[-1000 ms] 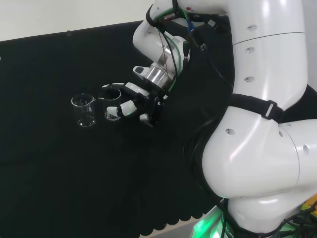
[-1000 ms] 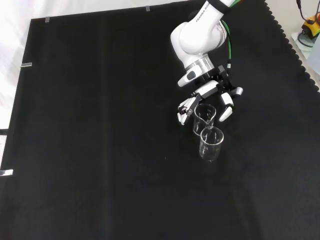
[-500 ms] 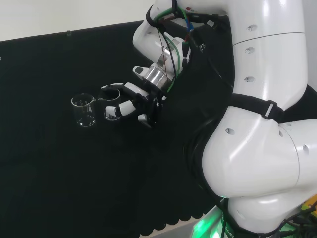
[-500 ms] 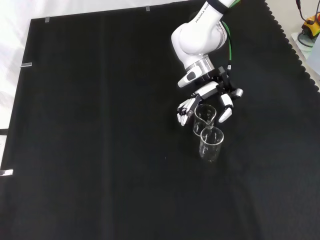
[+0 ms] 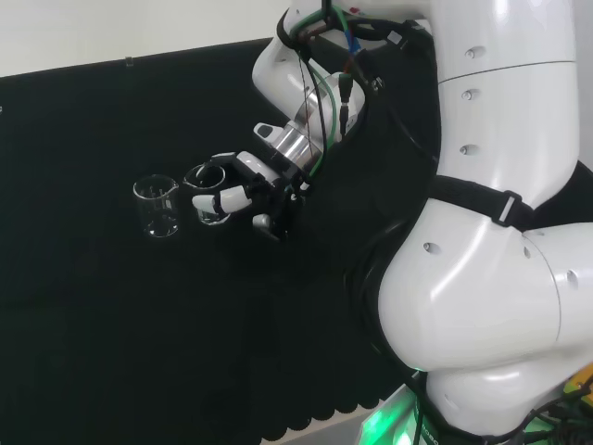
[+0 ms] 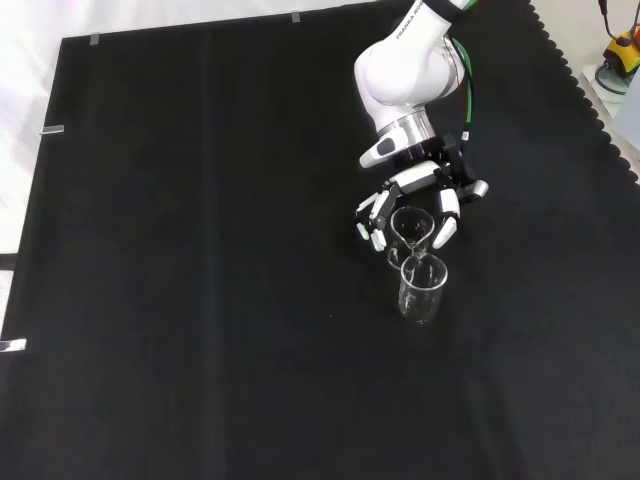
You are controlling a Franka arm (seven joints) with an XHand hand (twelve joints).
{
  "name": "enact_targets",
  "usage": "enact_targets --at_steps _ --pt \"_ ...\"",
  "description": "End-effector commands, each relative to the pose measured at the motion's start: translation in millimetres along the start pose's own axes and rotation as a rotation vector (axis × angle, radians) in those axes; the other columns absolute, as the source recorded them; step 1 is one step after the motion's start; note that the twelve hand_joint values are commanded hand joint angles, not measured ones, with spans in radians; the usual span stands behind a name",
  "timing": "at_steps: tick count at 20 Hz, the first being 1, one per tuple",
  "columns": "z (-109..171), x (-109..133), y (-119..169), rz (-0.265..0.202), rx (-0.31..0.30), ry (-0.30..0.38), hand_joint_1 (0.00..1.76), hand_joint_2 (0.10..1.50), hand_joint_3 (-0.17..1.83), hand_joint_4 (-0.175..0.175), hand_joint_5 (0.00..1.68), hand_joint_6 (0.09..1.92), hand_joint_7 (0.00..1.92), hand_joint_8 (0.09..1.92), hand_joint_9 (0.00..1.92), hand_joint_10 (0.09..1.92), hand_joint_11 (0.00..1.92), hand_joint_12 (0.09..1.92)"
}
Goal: Pick up the beaker on the right.
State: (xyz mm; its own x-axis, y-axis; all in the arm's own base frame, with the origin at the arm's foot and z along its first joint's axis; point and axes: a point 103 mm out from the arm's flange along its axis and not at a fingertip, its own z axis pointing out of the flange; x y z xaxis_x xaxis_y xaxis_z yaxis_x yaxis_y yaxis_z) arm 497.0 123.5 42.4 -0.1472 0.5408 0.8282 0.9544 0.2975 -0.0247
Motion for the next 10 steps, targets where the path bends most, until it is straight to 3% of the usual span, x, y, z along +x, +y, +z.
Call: enact_targets --at_steps 1,3,10 --pt "-11.4 -0.6 -1.3 0.020 -0.051 -0.012 1.23 0.74 0.63 -0.028 1.07 0.99 1.16 0.70 0.96 0.58 0.51 1.18" --pt "-16.9 1.3 -0.7 0.016 -0.057 -0.008 1.27 0.68 0.69 -0.002 1.10 0.96 1.26 0.69 1.04 0.57 0.64 1.13" --pt "-35.9 15.1 0.2 -0.018 -0.060 -0.007 1.30 0.58 0.81 -0.054 1.17 0.86 1.40 0.58 1.18 0.48 0.81 1.04"
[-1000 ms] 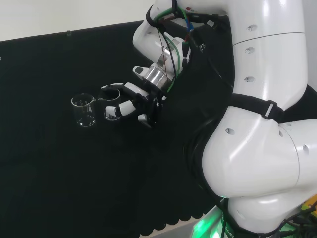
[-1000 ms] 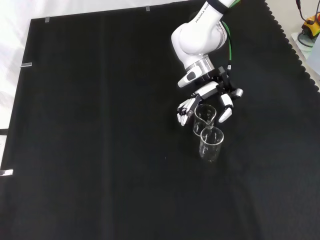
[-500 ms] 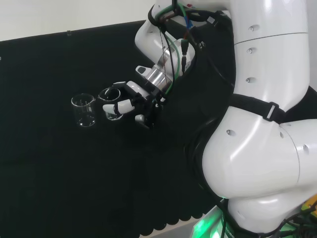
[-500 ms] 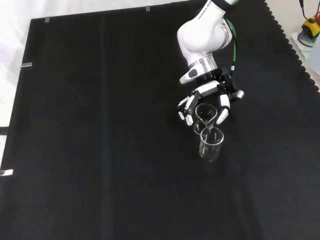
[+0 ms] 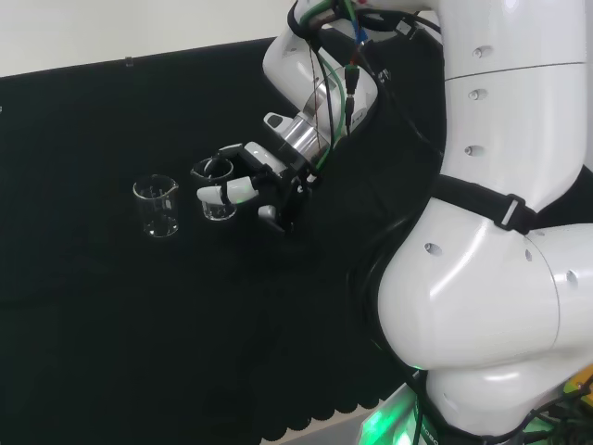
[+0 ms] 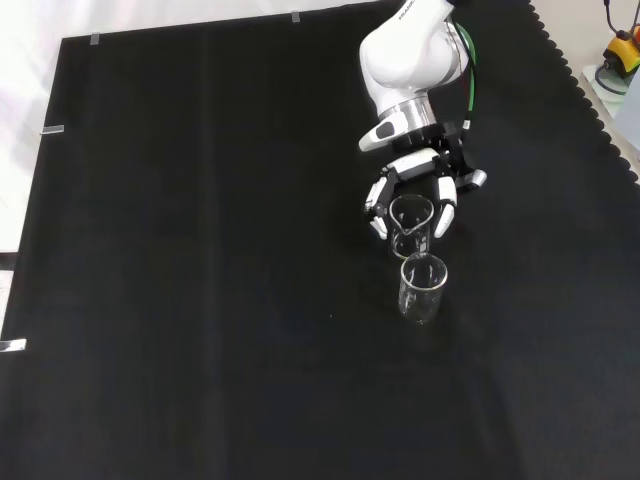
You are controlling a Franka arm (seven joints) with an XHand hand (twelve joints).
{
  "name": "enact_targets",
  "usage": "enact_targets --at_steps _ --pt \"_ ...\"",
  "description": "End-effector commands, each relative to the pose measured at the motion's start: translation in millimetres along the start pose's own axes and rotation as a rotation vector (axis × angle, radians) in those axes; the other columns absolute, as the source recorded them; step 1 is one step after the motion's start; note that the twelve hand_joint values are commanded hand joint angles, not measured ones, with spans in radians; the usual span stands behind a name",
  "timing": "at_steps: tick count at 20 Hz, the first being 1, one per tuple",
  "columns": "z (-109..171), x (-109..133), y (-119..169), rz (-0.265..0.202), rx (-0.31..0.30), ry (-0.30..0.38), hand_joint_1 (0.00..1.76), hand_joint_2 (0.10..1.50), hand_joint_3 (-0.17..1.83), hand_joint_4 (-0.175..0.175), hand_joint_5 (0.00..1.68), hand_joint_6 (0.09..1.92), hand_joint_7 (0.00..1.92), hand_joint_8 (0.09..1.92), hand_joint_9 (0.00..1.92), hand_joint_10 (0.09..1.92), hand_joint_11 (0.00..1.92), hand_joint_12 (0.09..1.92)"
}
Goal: Pick up the beaker on the right.
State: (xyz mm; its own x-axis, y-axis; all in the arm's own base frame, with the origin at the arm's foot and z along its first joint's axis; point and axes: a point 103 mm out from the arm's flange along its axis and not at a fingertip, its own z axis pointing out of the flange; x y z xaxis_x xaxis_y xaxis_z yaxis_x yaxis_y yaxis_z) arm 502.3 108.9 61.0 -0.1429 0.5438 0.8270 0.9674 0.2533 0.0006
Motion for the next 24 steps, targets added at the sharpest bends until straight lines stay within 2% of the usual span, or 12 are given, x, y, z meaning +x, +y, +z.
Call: enact_targets --at_steps 1,3,5,6,8,11,24 --pt "-15.1 10.6 0.5 -0.028 -0.011 -0.006 1.30 0.57 0.82 -0.055 1.18 0.84 1.41 0.57 1.20 0.47 0.81 1.03" --pt "-19.8 14.7 0.2 -0.041 -0.008 -0.016 1.31 0.57 0.82 -0.054 1.19 0.83 1.41 0.56 1.21 0.46 0.83 1.03" --pt "-24.7 19.0 -0.7 -0.052 0.000 -0.033 1.31 0.66 0.66 -0.133 1.20 0.76 1.32 0.64 1.22 0.44 0.83 1.02" --pt "-26.9 21.4 -1.0 -0.058 0.005 -0.046 1.30 0.70 0.61 -0.154 1.20 0.74 1.29 0.66 1.22 0.43 0.83 1.01" --pt "-32.0 25.3 -1.5 -0.061 0.011 -0.064 1.30 0.72 0.56 -0.171 1.20 0.73 1.27 0.68 1.22 0.42 0.83 1.01" --pt "-42.9 31.3 -3.2 -0.070 0.019 -0.097 1.30 0.73 0.55 -0.175 1.20 0.72 1.26 0.68 1.22 0.42 0.83 1.01" --pt "-67.0 47.9 -9.3 -0.102 0.016 -0.155 1.31 0.72 0.56 -0.175 1.21 0.71 1.27 0.67 1.23 0.41 0.83 1.01"
